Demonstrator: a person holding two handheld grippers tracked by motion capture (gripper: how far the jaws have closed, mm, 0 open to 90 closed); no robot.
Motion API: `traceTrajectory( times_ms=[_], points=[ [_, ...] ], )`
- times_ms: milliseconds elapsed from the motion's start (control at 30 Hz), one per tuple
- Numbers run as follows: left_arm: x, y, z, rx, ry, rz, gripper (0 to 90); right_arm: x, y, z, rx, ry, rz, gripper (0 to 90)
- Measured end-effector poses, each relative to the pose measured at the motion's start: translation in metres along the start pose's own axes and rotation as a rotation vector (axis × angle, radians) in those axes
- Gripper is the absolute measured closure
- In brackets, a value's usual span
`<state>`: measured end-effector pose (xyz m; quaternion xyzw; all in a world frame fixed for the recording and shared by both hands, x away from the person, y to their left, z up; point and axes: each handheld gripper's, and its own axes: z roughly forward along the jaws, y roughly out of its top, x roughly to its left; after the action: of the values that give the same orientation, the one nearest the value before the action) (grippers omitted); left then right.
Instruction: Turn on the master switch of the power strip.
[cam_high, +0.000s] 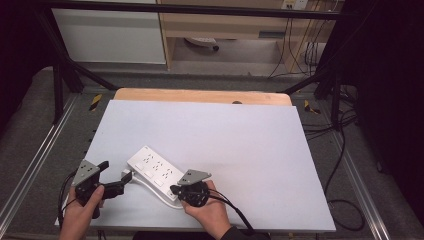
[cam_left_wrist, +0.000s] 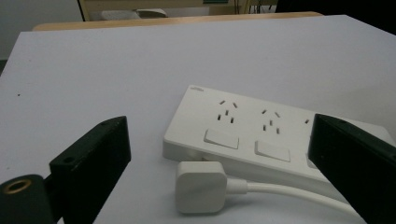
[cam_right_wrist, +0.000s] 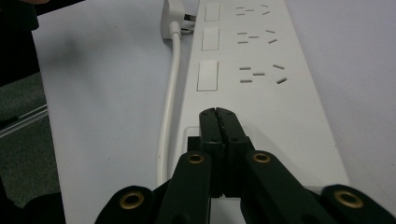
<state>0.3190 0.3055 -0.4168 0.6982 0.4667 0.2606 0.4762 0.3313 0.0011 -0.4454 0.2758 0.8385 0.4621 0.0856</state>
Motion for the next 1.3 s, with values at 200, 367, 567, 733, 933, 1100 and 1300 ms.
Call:
traceTrajectory(
  times_ms=[200,367,567,733,933,1100,1300],
  points=[
    [0.0,0.0,0.0,0.0,0.0,0.0,5.8,-0.0003,0.0001,0.0,0.001,0.001,0.0,90.0],
    [-0.0002,0.0,0.0002,0.0,-0.001,0.0,5.8,-0.0013,0.0009,-0.0012,-0.005,0.006,0.011,90.0],
    [-0.0001,0.0,0.0001,0.0,-0.001,0.0,5.8,-0.0012,0.0011,-0.0012,-0.004,0.006,0.013,90.0],
    [-0.0001,0.0,0.0,0.0,-0.001,0.001,5.8,-0.0011,0.0011,-0.0012,-0.004,0.006,0.013,90.0],
    [-0.0002,0.0,0.0001,0.0,-0.001,0.001,5.8,-0.0027,0.0003,-0.0009,-0.013,0.017,0.025,90.0],
    [0.0001,0.0,0.0001,0.0,-0.001,0.0,5.8,-0.0038,0.0002,-0.0001,-0.017,0.023,0.036,90.0],
    [0.0001,0.0001,0.0,-0.001,-0.001,0.0,5.8,-0.0043,0.0004,0.0,-0.018,0.025,0.04,90.0]
  ],
)
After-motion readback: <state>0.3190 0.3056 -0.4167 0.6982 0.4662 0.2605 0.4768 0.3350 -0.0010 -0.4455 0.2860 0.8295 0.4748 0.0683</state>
